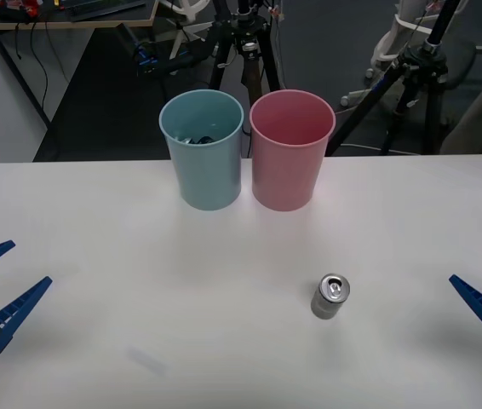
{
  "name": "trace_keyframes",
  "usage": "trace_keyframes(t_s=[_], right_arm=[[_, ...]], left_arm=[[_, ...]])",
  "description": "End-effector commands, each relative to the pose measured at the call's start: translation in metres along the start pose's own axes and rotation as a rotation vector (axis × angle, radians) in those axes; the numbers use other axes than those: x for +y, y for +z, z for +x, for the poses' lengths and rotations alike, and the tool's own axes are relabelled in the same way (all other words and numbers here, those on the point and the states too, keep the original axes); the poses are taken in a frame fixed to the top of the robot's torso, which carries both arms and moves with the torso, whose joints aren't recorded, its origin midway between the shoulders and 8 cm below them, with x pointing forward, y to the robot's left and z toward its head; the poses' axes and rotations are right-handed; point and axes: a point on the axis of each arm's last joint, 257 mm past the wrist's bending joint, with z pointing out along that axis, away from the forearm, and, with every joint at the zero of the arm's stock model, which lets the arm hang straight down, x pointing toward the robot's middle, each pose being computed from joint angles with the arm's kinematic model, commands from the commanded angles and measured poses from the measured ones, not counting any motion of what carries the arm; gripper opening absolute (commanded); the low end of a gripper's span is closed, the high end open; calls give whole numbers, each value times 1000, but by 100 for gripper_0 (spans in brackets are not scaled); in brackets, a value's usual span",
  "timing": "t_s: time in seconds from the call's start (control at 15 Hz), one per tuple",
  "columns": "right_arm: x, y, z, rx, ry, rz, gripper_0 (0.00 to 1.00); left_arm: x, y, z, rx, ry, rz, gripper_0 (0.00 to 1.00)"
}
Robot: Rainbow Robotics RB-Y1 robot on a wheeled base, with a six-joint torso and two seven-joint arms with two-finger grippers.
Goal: Grasp the object on the table and drop it into the matching bin: aluminum can to the light blue bin, PET bottle to the pink bin.
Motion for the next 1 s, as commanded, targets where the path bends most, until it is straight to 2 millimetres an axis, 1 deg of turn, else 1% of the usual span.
trace_keyframes(t_s=[0.07,0.27,0.4,0.53,0.73,0.87,1.0], right_arm=[[1,-5,8,2,20,21,100],[1,-10,8,13,11,28,100],[5,-16,15,31,11,27,100],[13,-25,24,54,11,17,100],[36,-43,42,94,-53,-22,100],[52,-50,54,112,-71,-55,100],[61,-55,69,121,-71,-82,100]], left_arm=[[0,0,0,0,0,0,100],[0,0,0,0,0,0,100],[0,0,0,0,0,0,100],[0,0,0,0,0,0,100],[0,0,0,0,0,0,100],[0,0,0,0,0,0,100],[0,0,0,0,0,0,100]])
